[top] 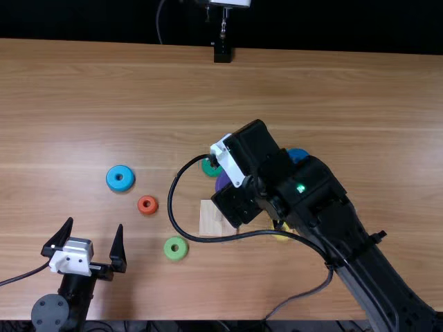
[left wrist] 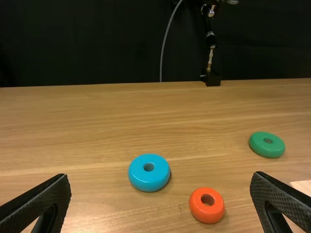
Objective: Build the Hanoi tower: stack the rings onto the peg from bottom to top in this color order: purple, dark blue, light blue, dark green, light green, yellow, orange.
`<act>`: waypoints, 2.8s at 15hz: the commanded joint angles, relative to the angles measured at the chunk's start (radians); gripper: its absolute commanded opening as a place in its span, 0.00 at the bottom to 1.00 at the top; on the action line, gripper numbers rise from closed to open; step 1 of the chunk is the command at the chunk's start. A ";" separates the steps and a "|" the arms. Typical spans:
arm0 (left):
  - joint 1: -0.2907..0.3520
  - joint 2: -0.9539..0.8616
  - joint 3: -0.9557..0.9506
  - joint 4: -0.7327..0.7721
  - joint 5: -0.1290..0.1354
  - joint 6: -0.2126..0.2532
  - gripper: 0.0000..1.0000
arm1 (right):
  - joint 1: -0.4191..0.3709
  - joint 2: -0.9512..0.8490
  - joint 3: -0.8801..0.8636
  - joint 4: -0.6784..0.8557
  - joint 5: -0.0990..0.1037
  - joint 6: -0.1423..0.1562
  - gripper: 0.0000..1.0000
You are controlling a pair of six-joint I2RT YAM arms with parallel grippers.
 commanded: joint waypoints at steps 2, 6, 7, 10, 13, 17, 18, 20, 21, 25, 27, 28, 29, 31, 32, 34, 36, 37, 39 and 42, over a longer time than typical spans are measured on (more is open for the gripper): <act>0.010 -0.012 -0.031 -0.002 0.010 0.009 1.00 | 0.028 0.024 0.036 0.004 -0.014 0.003 0.00; 0.010 -0.012 -0.031 -0.002 0.010 0.009 1.00 | 0.036 0.044 0.038 0.004 -0.014 0.003 0.00; 0.010 -0.012 -0.031 -0.002 0.010 0.009 1.00 | 0.042 0.053 0.038 0.004 -0.014 0.003 0.00; 0.010 -0.012 -0.031 -0.002 0.010 0.009 1.00 | 0.045 0.078 0.055 0.005 -0.014 0.003 0.00; 0.010 -0.012 -0.031 -0.002 0.010 0.009 1.00 | 0.045 0.108 0.094 0.004 -0.014 0.005 0.00; 0.010 -0.012 -0.031 -0.002 0.010 0.009 1.00 | 0.057 0.110 0.079 0.000 -0.013 0.003 0.00; 0.010 -0.012 -0.031 -0.002 0.010 0.009 1.00 | 0.057 0.110 0.078 -0.002 -0.014 0.003 0.00; 0.010 -0.012 -0.031 -0.002 0.010 0.009 1.00 | 0.057 0.110 0.075 -0.007 -0.013 0.003 0.00; 0.010 -0.012 -0.031 0.000 0.010 0.009 1.00 | 0.057 0.110 0.064 -0.007 -0.013 0.003 0.00; 0.010 -0.012 -0.031 -0.002 0.010 0.009 1.00 | 0.051 0.108 0.036 -0.007 -0.014 0.001 0.00; 0.010 -0.012 -0.031 -0.002 0.010 0.009 1.00 | 0.051 0.108 0.021 -0.007 -0.013 0.001 0.00; 0.010 -0.012 -0.031 -0.002 0.010 0.009 1.00 | 0.051 0.108 0.012 -0.007 -0.013 0.003 0.00; 0.010 -0.012 -0.031 -0.002 0.010 0.009 1.00 | 0.050 0.107 -0.001 -0.007 -0.013 0.001 0.00; 0.010 -0.012 -0.031 -0.002 0.010 0.009 1.00 | 0.050 0.107 -0.013 -0.006 -0.014 0.001 0.00; 0.010 -0.012 -0.031 -0.002 0.010 0.009 1.00 | 0.050 0.107 -0.013 -0.006 -0.014 0.001 0.00; 0.010 -0.012 -0.031 -0.002 0.010 0.009 1.00 | 0.050 0.108 -0.011 0.000 -0.013 -0.001 0.00; 0.010 -0.012 -0.031 0.000 0.010 0.009 1.00 | 0.051 0.110 -0.007 0.002 -0.009 0.003 0.01; 0.010 -0.012 -0.031 0.000 0.010 0.009 1.00 | 0.053 0.110 -0.005 0.002 -0.009 0.003 0.20; 0.010 -0.012 -0.031 -0.002 0.010 0.009 1.00 | 0.056 0.110 -0.008 0.004 -0.007 0.003 0.55; 0.010 -0.012 -0.031 -0.002 0.010 0.009 1.00 | 0.056 0.110 -0.007 0.004 -0.003 0.003 0.98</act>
